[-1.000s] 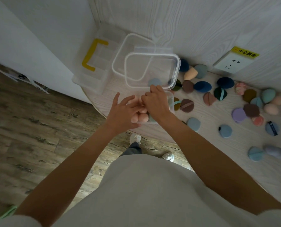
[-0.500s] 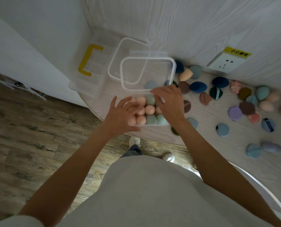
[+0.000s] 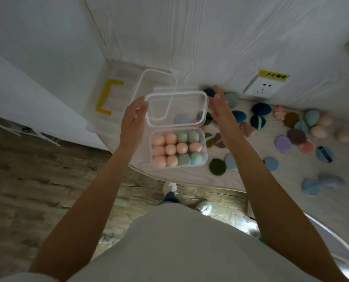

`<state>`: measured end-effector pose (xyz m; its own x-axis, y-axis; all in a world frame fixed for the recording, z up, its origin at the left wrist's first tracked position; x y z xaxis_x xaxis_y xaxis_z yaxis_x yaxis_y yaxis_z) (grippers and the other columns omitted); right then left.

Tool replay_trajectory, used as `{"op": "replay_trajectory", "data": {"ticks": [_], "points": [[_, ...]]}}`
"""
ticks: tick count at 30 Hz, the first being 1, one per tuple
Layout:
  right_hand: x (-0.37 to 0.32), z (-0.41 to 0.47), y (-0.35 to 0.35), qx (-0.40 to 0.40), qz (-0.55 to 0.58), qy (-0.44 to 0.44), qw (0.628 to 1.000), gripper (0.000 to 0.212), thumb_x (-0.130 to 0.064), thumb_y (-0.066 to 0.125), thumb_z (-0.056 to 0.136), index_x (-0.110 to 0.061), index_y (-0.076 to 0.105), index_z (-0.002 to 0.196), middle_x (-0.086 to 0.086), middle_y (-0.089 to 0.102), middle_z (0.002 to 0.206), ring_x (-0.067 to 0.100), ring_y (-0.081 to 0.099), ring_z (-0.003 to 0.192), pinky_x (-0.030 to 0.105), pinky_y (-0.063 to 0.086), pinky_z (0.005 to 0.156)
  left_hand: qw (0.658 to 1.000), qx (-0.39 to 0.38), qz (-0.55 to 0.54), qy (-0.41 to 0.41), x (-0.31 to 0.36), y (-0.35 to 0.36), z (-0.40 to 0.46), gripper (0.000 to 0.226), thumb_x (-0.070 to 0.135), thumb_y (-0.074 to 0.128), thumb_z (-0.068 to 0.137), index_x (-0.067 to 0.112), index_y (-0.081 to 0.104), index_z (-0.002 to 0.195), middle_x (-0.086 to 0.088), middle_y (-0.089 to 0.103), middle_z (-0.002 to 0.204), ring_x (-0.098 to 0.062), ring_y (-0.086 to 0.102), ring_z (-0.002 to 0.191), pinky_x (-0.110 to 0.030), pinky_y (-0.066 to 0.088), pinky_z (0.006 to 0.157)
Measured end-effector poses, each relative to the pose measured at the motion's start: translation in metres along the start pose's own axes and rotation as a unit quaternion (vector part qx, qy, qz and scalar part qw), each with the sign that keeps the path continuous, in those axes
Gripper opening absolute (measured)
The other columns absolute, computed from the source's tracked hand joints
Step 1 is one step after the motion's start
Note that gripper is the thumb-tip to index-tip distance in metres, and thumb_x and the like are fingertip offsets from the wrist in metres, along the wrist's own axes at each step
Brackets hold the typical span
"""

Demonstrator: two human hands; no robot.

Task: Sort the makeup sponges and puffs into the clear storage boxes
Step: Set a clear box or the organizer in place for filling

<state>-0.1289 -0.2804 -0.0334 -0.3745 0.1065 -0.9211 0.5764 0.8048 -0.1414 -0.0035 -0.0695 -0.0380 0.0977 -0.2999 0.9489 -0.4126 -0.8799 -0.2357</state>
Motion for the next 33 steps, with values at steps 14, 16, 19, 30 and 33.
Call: {"op": "replay_trajectory", "data": {"ticks": [14,16,19,30,33], "points": [[0.072,-0.096,0.011,-0.061,-0.524,-0.233,0.817,0.069,-0.059,0.065,0.069,-0.012,0.057,0.118,0.015,0.05,0.127,0.037,0.044,0.118,0.048,0.037,0.098,0.977,-0.007,0.21,-0.031,-0.068,0.016,-0.092,0.083,0.029,0.082,0.067,0.016,0.038,0.137,-0.008,0.044,0.132,-0.021,0.048,0.115,-0.037,0.043,0.095],[0.071,-0.097,0.026,-0.078,-0.576,-0.239,0.777,0.077,-0.053,0.07,0.072,-0.003,0.047,0.127,0.019,0.035,0.143,0.038,0.029,0.134,0.048,0.026,0.109,0.98,-0.031,0.189,-0.062,-0.071,0.022,-0.09,0.084,0.028,0.08,0.07,0.015,0.034,0.14,-0.008,0.046,0.134,-0.023,0.049,0.118,-0.04,0.043,0.097],[0.072,-0.095,0.034,-0.103,-0.609,-0.224,0.754,0.085,-0.05,0.067,0.077,-0.001,0.032,0.137,0.017,0.02,0.151,0.032,0.018,0.14,0.043,0.023,0.112,0.977,-0.065,0.2,-0.049,-0.068,0.029,-0.087,0.075,0.027,0.078,0.072,0.016,0.041,0.136,-0.007,0.054,0.128,-0.024,0.052,0.115,-0.04,0.043,0.097],[0.072,-0.086,0.042,-0.007,-0.71,-0.227,0.666,0.09,-0.06,0.073,0.062,-0.024,0.039,0.137,0.013,0.05,0.124,0.033,0.051,0.105,0.04,0.048,0.078,0.982,-0.046,0.178,-0.032,-0.079,0.019,-0.088,0.073,0.037,0.08,0.069,0.028,0.046,0.133,0.005,0.06,0.121,-0.016,0.059,0.107,-0.038,0.048,0.095],[0.076,-0.085,0.037,-0.044,-0.603,-0.262,0.753,0.089,-0.048,0.078,0.065,-0.022,0.037,0.14,0.019,0.04,0.134,0.037,0.041,0.117,0.047,0.039,0.093,0.98,-0.057,0.189,-0.026,-0.078,0.019,-0.088,0.076,0.04,0.079,0.068,0.027,0.043,0.134,0.002,0.06,0.124,-0.015,0.059,0.104,-0.036,0.049,0.092]]}}
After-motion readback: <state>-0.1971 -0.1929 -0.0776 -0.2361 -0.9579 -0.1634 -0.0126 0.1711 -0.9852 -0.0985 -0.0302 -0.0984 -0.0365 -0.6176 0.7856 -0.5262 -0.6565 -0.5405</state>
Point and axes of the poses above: each hand's wrist, its own z-axis towards the middle knuckle, its own y-axis out of the palm, x = y × z, the point moved 7 cm from there along z, towards the middle knuckle
